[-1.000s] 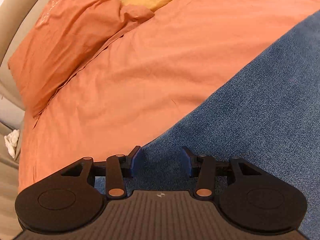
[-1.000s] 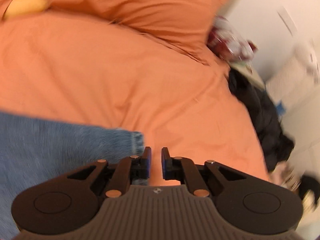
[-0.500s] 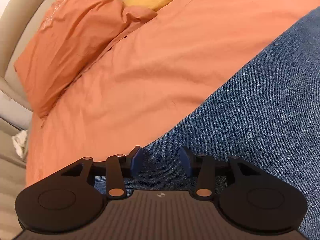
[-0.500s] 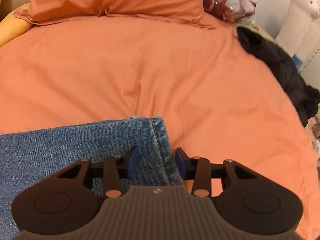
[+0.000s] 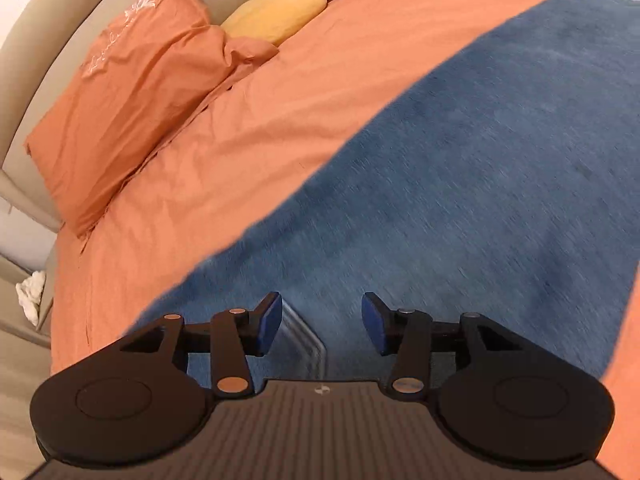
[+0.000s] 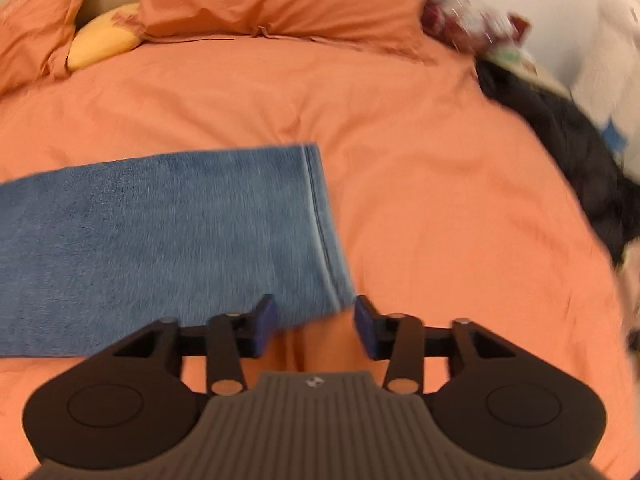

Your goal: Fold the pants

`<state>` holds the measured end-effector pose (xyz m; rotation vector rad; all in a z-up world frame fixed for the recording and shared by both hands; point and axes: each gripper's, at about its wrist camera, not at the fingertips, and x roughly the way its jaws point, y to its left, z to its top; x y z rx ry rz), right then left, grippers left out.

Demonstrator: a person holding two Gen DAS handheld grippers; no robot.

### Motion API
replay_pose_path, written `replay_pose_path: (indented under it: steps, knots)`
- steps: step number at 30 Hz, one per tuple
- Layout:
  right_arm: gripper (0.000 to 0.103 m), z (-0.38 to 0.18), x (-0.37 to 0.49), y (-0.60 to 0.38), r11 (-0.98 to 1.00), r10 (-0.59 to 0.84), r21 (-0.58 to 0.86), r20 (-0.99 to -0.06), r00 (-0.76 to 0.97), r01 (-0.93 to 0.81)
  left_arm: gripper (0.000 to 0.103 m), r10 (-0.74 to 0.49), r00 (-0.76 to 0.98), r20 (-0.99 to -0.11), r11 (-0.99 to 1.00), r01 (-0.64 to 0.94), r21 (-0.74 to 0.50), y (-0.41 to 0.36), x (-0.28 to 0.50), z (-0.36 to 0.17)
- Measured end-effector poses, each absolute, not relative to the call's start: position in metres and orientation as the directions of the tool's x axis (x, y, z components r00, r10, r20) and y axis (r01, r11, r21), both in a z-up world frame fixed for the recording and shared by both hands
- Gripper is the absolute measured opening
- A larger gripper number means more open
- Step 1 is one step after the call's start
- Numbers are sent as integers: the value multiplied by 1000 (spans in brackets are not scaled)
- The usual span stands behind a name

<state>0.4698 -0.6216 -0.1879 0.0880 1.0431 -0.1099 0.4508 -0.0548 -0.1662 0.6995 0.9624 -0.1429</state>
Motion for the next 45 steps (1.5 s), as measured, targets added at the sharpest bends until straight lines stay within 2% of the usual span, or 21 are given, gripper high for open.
replay_pose_path:
  steps: [5,7,9,11,12,16,17,20,24,28,32,38,40,41,43,45]
  knots:
    - [41,-214,466,-648,898,13,247,-843,538,365,55,205,572,-794,788,384,480,-60,428,-168]
    - [29,-225,469,-659,822,52,343,-840,540,454,55,206,567,-798,789,386,478,-64,420,-165]
    - [9,-227,473,-664,772,76,397,-833,547,497,55,213,565,-797,778,396,488,-68,415,-164]
    - [1,-213,481,-657,801,82,393,-819,568,451,55,225,560,-798,766,405,500,-70,411,-165]
    - [0,-200,486,-648,840,69,360,-813,579,406,54,232,556,-798,763,405,504,-69,410,-166]
    - [0,-136,491,-626,912,89,348,-687,721,219,55,266,533,-803,765,390,512,-64,415,-176]
    - [0,-130,493,-626,927,70,311,-689,722,207,54,275,528,-804,767,384,514,-63,417,-179]
    - [0,-160,499,-636,942,19,221,-785,619,252,54,283,520,-806,779,367,509,-57,419,-184]
    - [0,-202,493,-639,945,19,197,-829,558,260,54,288,517,-806,781,360,510,-57,418,-188]
    - [2,-216,484,-656,902,63,288,-826,559,323,54,294,521,-801,767,371,523,-61,418,-189]
    - [13,-214,468,-654,908,71,291,-817,573,302,54,295,519,-803,777,358,517,-61,420,-189]
    - [14,-233,451,-661,887,33,280,-831,555,367,54,294,533,-793,776,352,524,-61,418,-188]
    - [15,-240,451,-667,849,63,343,-821,567,403,54,298,537,-789,780,341,526,-63,418,-189]
    - [17,-242,452,-669,824,85,386,-808,583,414,54,297,540,-788,781,337,526,-64,417,-189]
    - [29,-242,455,-670,795,98,431,-785,611,426,54,294,545,-785,783,335,525,-65,415,-188]
    - [32,-243,462,-668,786,96,432,-792,603,442,54,287,548,-786,788,332,519,-65,414,-185]
